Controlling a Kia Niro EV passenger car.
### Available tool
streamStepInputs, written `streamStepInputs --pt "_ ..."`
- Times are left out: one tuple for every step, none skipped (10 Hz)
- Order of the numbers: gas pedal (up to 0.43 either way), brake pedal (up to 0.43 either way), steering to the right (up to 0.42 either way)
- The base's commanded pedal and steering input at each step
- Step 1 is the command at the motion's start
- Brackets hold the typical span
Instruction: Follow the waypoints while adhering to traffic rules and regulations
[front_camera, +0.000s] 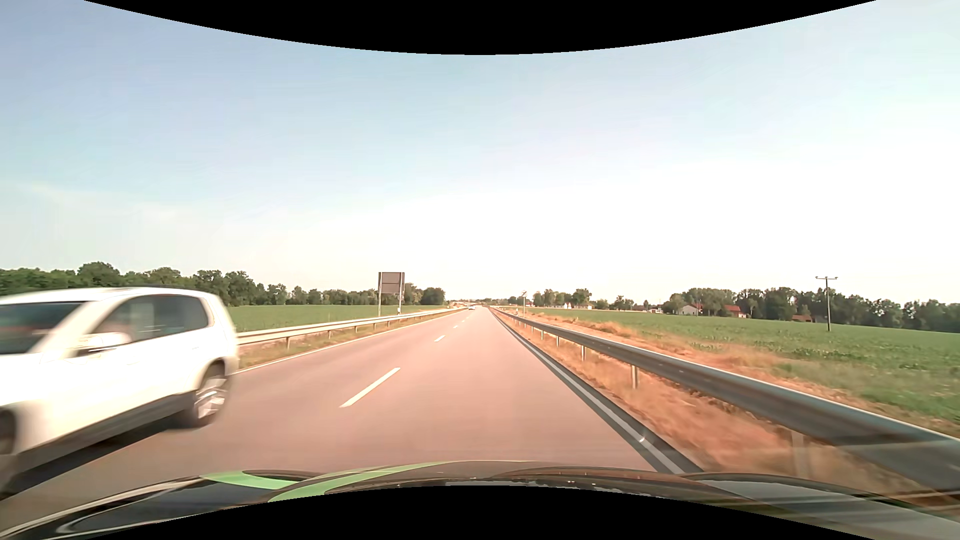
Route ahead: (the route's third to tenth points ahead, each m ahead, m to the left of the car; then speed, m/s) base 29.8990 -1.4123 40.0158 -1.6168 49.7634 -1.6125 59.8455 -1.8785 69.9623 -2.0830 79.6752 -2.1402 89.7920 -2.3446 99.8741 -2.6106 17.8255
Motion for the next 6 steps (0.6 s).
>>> streamStepInputs --pt "0.000 0.000 0.001" --pt "0.000 0.000 0.001" --pt "0.000 0.000 0.001" --pt "0.000 0.000 0.001" --pt "0.000 0.000 0.001" --pt "0.000 0.000 0.001"
